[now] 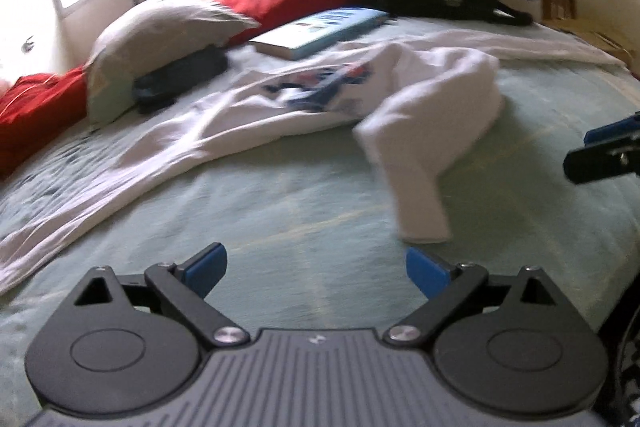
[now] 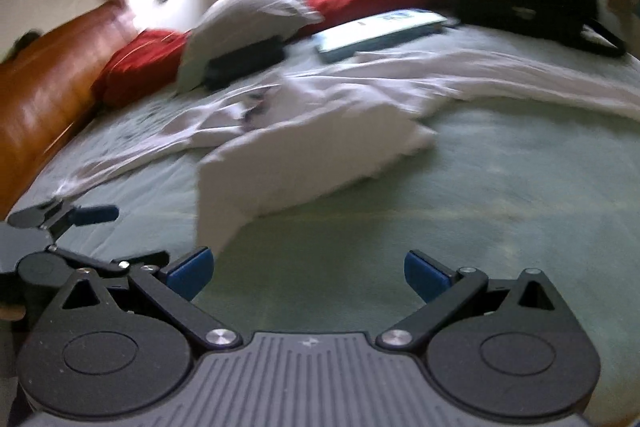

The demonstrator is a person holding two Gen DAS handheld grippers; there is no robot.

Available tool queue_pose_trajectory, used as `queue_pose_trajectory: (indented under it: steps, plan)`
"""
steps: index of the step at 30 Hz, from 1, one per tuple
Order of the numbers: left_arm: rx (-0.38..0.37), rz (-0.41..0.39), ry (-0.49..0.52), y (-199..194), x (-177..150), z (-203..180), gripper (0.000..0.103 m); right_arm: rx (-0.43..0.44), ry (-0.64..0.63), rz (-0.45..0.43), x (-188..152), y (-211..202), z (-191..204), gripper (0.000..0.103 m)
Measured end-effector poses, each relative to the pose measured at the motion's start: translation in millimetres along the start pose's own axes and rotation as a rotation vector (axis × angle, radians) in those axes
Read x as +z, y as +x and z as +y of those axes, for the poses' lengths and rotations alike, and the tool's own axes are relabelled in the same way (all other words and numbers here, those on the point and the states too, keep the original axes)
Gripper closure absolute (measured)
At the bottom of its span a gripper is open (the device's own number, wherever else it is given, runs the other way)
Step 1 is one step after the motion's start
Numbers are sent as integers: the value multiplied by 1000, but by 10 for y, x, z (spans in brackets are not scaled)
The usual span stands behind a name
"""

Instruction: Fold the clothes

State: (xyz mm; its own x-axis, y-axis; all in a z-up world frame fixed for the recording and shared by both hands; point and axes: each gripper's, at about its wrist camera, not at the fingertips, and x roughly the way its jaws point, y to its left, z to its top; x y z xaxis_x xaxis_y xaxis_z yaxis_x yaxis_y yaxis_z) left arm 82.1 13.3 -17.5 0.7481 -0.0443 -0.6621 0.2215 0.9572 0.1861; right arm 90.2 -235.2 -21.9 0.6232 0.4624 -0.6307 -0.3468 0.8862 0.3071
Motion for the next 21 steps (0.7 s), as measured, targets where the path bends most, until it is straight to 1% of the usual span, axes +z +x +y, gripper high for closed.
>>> queue_pose_trajectory:
  steps: [3, 6, 10, 13, 15, 16, 18, 20, 21]
  plan:
    - [21, -4, -42, -27, -66, 244, 7, 42, -85, 10, 187, 203, 292, 0]
    - [78, -13, -78, -78, -134, 489, 7, 97, -158, 19, 367, 412, 603, 0]
    - [122, -23, -132, -171, -232, 798, 7, 228, -191, 72, 478, 712, 980, 0]
    - [127, -28, -157, -204, -280, 938, 6, 298, -190, 130, 430, 969, 1201, 0]
    - [122, -29, -165, -209, -304, 986, 5, 288, -195, 162, 375, 1139, 1288, 0]
    - [121, -27, -165, -205, -315, 994, 5, 266, -201, 170, 355, 1200, 1303, 0]
    - [145, -12, -155, -176, -332, 980, 5, 193, -220, 157, 326, 1263, 1260, 0]
    - [110, -20, -159, -169, -348, 978, 5, 91, -252, 122, 339, 1226, 1160, 1]
    - [95, -21, -169, -168, -354, 980, 5, 70, -250, 109, 365, 1176, 1074, 1]
